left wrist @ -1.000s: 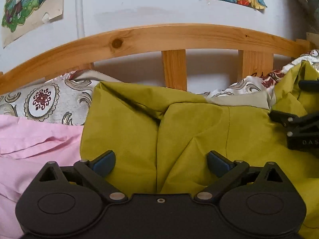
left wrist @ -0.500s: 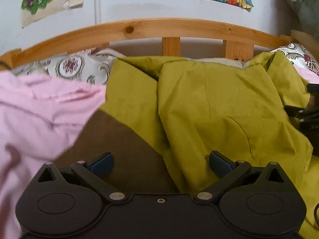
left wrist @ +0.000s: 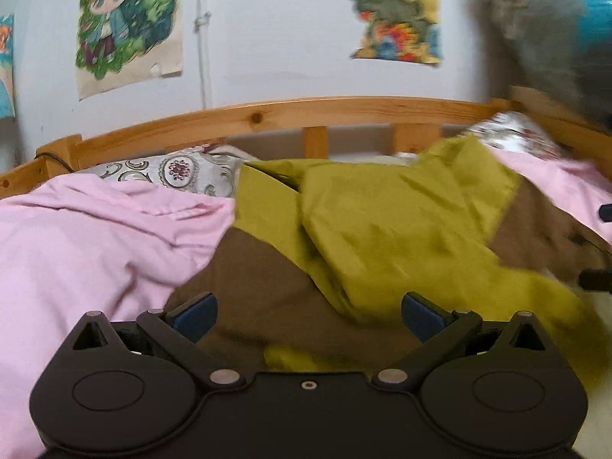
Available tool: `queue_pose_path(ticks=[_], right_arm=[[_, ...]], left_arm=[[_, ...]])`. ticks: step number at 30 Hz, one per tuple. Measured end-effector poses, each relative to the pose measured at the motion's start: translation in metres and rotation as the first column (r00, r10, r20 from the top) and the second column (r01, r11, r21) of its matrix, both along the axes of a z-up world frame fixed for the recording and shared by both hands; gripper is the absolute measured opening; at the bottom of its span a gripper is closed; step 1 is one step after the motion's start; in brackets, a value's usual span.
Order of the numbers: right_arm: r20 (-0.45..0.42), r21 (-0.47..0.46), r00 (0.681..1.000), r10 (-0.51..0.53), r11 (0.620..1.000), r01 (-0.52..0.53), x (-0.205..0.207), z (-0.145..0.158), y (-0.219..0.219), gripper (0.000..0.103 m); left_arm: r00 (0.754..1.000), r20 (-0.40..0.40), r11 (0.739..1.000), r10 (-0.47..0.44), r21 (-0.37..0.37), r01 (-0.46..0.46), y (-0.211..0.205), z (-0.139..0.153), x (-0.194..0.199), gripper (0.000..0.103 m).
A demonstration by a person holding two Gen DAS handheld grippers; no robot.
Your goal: Fold large clothes
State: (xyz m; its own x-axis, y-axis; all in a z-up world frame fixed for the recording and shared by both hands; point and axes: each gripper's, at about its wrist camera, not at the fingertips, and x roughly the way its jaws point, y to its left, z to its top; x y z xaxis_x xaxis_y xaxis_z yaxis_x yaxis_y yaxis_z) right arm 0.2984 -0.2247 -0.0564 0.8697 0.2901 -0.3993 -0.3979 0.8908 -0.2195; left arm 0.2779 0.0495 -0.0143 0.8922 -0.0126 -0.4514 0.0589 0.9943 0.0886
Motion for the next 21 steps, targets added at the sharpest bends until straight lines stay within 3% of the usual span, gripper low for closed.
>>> queue_pose_path(ticks=[9, 13, 18, 21], right_arm=[[-0.150, 0.021, 0.988, 0.037, 0.999, -0.034, -0.155, -0.024, 0.012, 0.103], [-0.207, -0.135, 0.975, 0.085, 0.984, -0.114, -0.191, -0.037, 0.027, 0.103], [-0.220, -0.258, 0.971, 0.097, 0.954, -0.154, -0.207, -0.051, 0.039, 0.103], [-0.230, -0.328, 0.969, 0.085, 0.931, -0.160, -0.201, -0.064, 0.046, 0.103]], left_arm=[[0.975, -0.067, 0.977, -0.211, -0.024, 0.210, -0.038, -0.014, -0.122, 0.102], [0.945, -0.111, 0.950, -0.306, 0.030, 0.311, -0.053, -0.035, -0.159, 0.102], [0.910, -0.127, 0.907, -0.394, 0.109, 0.407, -0.066, -0.047, -0.183, 0.102], [0.904, -0.161, 0.904, -0.396, 0.106, 0.414, -0.069, -0.051, -0.181, 0.102]])
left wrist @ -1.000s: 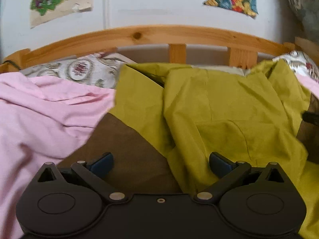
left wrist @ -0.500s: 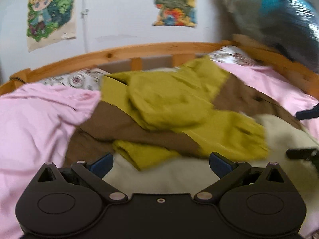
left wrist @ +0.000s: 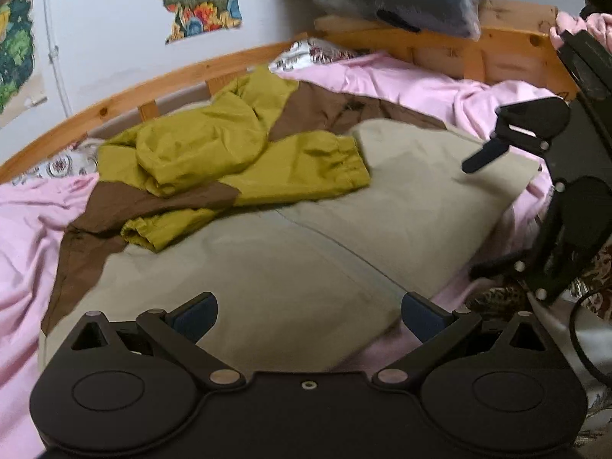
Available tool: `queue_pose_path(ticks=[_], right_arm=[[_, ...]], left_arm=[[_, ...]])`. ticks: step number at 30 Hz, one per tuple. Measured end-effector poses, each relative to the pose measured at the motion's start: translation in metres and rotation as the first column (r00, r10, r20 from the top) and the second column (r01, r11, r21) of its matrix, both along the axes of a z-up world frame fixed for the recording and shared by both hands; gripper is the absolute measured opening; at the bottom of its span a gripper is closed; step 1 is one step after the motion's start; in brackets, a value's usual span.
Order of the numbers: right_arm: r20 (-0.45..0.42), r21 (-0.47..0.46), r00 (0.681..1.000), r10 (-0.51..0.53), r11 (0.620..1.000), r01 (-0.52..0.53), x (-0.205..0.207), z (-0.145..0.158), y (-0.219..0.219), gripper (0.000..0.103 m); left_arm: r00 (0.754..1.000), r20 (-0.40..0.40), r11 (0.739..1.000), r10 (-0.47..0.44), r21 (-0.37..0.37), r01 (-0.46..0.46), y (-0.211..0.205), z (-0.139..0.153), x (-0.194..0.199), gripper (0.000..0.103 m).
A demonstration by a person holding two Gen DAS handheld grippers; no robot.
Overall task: Fold large clothes
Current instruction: 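Grasp the beige hem with the left gripper while the right gripper grasps the hem too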
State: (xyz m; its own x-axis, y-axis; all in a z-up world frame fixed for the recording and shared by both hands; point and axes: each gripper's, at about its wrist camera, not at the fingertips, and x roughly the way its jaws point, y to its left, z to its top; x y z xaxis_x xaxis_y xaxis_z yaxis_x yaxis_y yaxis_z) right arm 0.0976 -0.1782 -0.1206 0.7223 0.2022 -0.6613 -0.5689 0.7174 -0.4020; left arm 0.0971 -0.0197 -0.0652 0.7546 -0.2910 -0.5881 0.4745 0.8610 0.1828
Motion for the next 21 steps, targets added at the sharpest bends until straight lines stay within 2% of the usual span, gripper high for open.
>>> queue_pose_path(ticks=[2, 6, 9, 13, 15, 17, 21], right_arm=[[0.015, -0.004, 1.000, -0.005, 1.000, 0.005, 0.003, -0.001, 0.000, 0.103], [0.101, 0.042, 0.993, -0.055, 0.998, 0.051, 0.010, 0.011, -0.014, 0.103], [0.149, 0.160, 0.981, -0.125, 0.982, 0.101, 0.014, 0.028, -0.027, 0.103], [0.142, 0.327, 0.970, -0.199, 0.934, 0.144, 0.031, 0.046, -0.044, 0.103], [0.111, 0.405, 0.968, -0.224, 0.900, 0.162, 0.043, 0.051, -0.052, 0.103], [0.074, 0.478, 0.966, -0.249, 0.858, 0.185, 0.053, 0.055, -0.061, 0.103], [0.028, 0.562, 0.950, -0.312, 0.791, 0.243, 0.066, 0.056, -0.082, 0.102]], left_arm=[[1.000, -0.010, 1.000, -0.002, -0.010, 0.002, -0.001, -0.001, 0.001, 0.102], [0.999, -0.023, 0.999, -0.028, -0.022, 0.027, -0.005, 0.000, 0.002, 0.102], [0.998, -0.033, 0.997, -0.057, -0.044, 0.056, -0.007, 0.002, 0.003, 0.102], [0.997, -0.042, 0.998, -0.062, -0.028, 0.061, -0.019, 0.000, 0.011, 0.102], [0.999, -0.037, 0.999, -0.022, 0.041, 0.024, -0.028, -0.004, 0.018, 0.102], [0.999, -0.037, 0.997, 0.023, 0.078, -0.020, -0.029, -0.004, 0.026, 0.098], [0.994, -0.069, 0.995, 0.086, 0.049, -0.082, -0.010, 0.008, 0.039, 0.090]])
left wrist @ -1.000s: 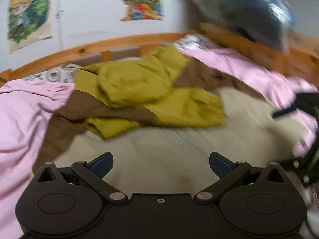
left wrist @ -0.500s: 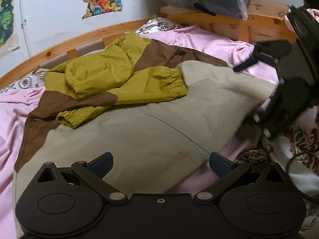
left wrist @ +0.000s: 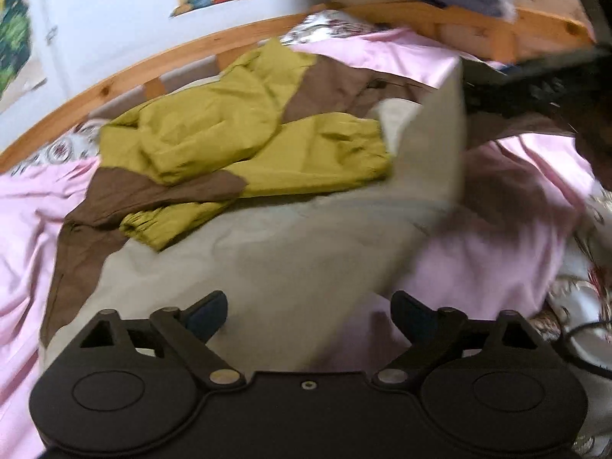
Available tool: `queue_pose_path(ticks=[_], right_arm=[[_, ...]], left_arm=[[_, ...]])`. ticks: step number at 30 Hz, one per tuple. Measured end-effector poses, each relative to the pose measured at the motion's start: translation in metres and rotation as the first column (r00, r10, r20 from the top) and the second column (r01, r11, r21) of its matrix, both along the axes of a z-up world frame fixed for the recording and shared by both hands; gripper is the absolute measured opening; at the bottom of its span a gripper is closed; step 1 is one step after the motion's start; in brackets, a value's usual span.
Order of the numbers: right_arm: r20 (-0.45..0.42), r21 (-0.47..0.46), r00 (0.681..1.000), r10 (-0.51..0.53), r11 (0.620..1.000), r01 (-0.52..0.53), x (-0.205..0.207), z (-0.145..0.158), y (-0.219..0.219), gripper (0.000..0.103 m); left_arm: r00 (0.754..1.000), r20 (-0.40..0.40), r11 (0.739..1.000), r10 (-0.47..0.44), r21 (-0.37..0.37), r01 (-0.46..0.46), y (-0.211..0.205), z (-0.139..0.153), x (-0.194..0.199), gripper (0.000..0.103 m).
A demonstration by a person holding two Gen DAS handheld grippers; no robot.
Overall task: Fold large clothes
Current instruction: 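Grasp the beige hem with the left gripper while the right gripper grasps the hem too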
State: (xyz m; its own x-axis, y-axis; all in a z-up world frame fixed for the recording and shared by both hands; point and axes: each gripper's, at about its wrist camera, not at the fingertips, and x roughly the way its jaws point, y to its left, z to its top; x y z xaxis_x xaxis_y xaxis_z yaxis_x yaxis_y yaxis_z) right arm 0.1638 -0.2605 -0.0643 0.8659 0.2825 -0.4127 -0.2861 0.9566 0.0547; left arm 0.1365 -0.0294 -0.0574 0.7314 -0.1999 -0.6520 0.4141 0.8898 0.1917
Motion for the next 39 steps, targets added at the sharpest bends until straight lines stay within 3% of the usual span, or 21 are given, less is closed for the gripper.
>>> queue_pose_path(ticks=[7, 11, 14, 16, 19, 21, 22, 24, 26, 32, 36, 39], right_arm=[[0.004, 0.048, 0.995, -0.099, 0.994, 0.099, 0.002, -0.002, -0.027, 0.098], [0.020, 0.058, 0.994, -0.112, 0.992, 0.110, -0.002, -0.002, -0.029, 0.091], [0.013, 0.121, 0.993, -0.119, 0.986, 0.117, -0.001, -0.001, -0.034, 0.064], [0.009, 0.164, 0.993, -0.122, 0.979, 0.118, -0.001, 0.001, -0.037, 0.033], [0.024, 0.188, 0.992, -0.120, 0.976, 0.114, -0.002, 0.003, -0.039, 0.020], [0.030, 0.175, 0.992, -0.122, 0.978, 0.115, -0.005, 0.002, -0.037, 0.014], [0.033, 0.164, 0.992, -0.122, 0.980, 0.115, -0.006, 0.002, -0.036, 0.011], [0.037, 0.135, 0.990, -0.134, 0.983, 0.128, -0.011, 0.002, -0.033, 0.009], [0.022, 0.151, 0.985, -0.168, 0.975, 0.163, -0.018, 0.004, -0.035, 0.005], [0.076, 0.256, 0.960, -0.271, 0.935, 0.244, -0.051, 0.031, -0.044, 0.002], [0.112, 0.316, 0.951, -0.289, 0.917, 0.242, -0.088, 0.054, -0.049, 0.002], [0.156, 0.311, 0.945, -0.287, 0.922, 0.229, -0.127, 0.075, -0.050, 0.002]], left_arm=[[0.990, 0.022, 0.990, 0.141, -0.016, -0.140, 0.050, 0.031, 0.005, 0.086], [0.984, 0.033, 0.983, 0.173, 0.057, -0.174, 0.069, 0.037, 0.002, 0.083], [0.979, 0.039, 0.972, 0.199, 0.117, -0.202, 0.084, 0.036, -0.003, 0.081], [0.975, 0.032, 0.968, 0.221, 0.118, -0.223, 0.097, 0.035, -0.006, 0.078], [0.970, 0.009, 0.965, 0.242, 0.100, -0.242, 0.109, 0.032, -0.009, 0.057], [0.968, -0.005, 0.964, 0.251, 0.095, -0.250, 0.113, 0.030, -0.011, 0.024], [0.966, -0.003, 0.962, 0.259, 0.097, -0.257, 0.114, 0.029, -0.012, 0.018], [0.956, 0.027, 0.954, 0.292, 0.070, -0.293, 0.115, 0.031, -0.016, 0.004], [0.948, 0.055, 0.949, 0.314, 0.020, -0.315, 0.112, 0.040, -0.022, 0.001], [0.931, 0.186, 0.947, 0.313, -0.134, -0.292, 0.111, 0.087, -0.055, 0.000], [0.932, 0.206, 0.944, 0.299, -0.208, -0.256, 0.119, 0.117, -0.085, 0.000], [0.934, 0.212, 0.938, 0.289, -0.257, -0.232, 0.132, 0.138, -0.113, 0.000]])
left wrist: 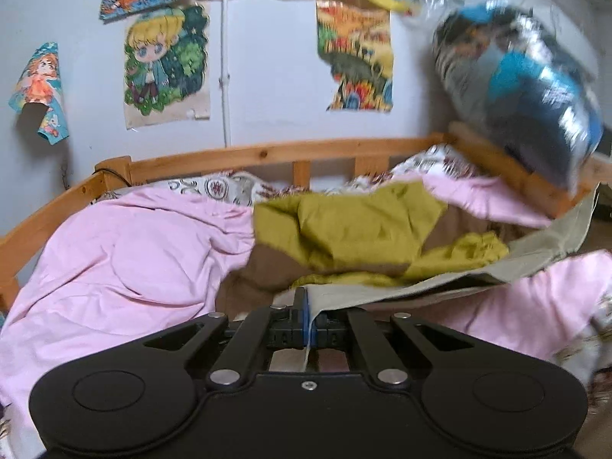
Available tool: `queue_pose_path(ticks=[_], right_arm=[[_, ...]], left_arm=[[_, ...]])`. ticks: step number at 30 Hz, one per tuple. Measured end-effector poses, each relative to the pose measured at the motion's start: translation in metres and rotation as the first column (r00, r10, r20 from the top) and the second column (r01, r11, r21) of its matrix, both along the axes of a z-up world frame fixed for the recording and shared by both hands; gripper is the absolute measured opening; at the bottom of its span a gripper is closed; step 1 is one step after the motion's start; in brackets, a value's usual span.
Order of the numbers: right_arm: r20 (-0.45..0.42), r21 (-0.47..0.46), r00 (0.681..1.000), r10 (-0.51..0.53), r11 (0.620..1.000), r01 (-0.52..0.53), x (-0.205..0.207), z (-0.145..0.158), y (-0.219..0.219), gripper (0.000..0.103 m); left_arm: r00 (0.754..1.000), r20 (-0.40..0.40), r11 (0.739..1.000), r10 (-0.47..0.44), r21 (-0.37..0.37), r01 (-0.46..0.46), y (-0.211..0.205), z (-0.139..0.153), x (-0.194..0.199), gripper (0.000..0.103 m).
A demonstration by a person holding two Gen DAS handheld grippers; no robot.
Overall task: Fold large clothes
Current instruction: 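Grasp the beige hem with the left gripper while the right gripper grasps the hem too, then lift the beige hem with both grippers and fold it over the sleeves, then release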
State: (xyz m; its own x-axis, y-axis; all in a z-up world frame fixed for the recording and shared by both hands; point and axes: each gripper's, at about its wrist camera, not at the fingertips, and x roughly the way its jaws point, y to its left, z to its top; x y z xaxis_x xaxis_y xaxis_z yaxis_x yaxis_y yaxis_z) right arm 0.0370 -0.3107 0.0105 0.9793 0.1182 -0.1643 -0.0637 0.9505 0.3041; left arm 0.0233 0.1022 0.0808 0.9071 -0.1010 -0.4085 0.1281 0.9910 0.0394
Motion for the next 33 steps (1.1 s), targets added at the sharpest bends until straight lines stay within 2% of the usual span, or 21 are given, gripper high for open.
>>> queue_pose_path(ticks=[6, 10, 14, 18, 21, 26, 30, 33], right_arm=[[0.087, -0.070, 0.996, 0.000, 0.998, 0.006, -0.067, 0.044, 0.009, 0.002], [0.134, -0.124, 0.991, -0.011, 0.992, 0.028, -0.057, 0.067, 0.022, 0.002], [0.128, -0.146, 0.991, -0.037, 0.988, 0.055, 0.005, 0.080, 0.032, 0.002], [0.071, -0.187, 0.995, -0.065, 0.979, 0.077, 0.092, 0.081, 0.038, 0.002], [0.012, -0.230, 0.997, -0.070, 0.971, 0.071, 0.155, 0.069, 0.041, 0.002], [-0.086, -0.331, 0.992, -0.094, 0.942, 0.061, 0.250, 0.031, 0.045, 0.002], [-0.180, -0.377, 0.978, -0.103, 0.926, 0.029, 0.312, -0.016, 0.046, 0.002], [-0.252, -0.395, 0.962, -0.107, 0.919, -0.001, 0.342, -0.051, 0.048, 0.002]], left_arm=[[0.999, 0.037, 0.996, -0.016, -0.082, 0.019, 0.014, 0.040, -0.039, 0.000], [0.999, 0.049, 0.992, -0.022, -0.125, 0.028, 0.016, 0.060, -0.010, 0.000], [1.000, 0.028, 0.995, 0.007, -0.099, -0.004, 0.018, 0.067, 0.065, 0.000], [0.998, -0.061, 0.999, 0.023, -0.037, -0.025, 0.016, 0.064, 0.161, 0.000], [0.991, -0.133, 0.999, 0.024, -0.022, -0.027, 0.015, 0.051, 0.230, 0.001], [0.977, -0.211, 0.999, 0.027, 0.051, -0.016, 0.010, 0.006, 0.327, 0.001], [0.957, -0.285, 0.998, 0.050, 0.048, -0.038, 0.010, -0.044, 0.381, 0.001], [0.940, -0.336, 0.998, 0.062, 0.035, -0.053, 0.010, -0.080, 0.405, 0.002]])
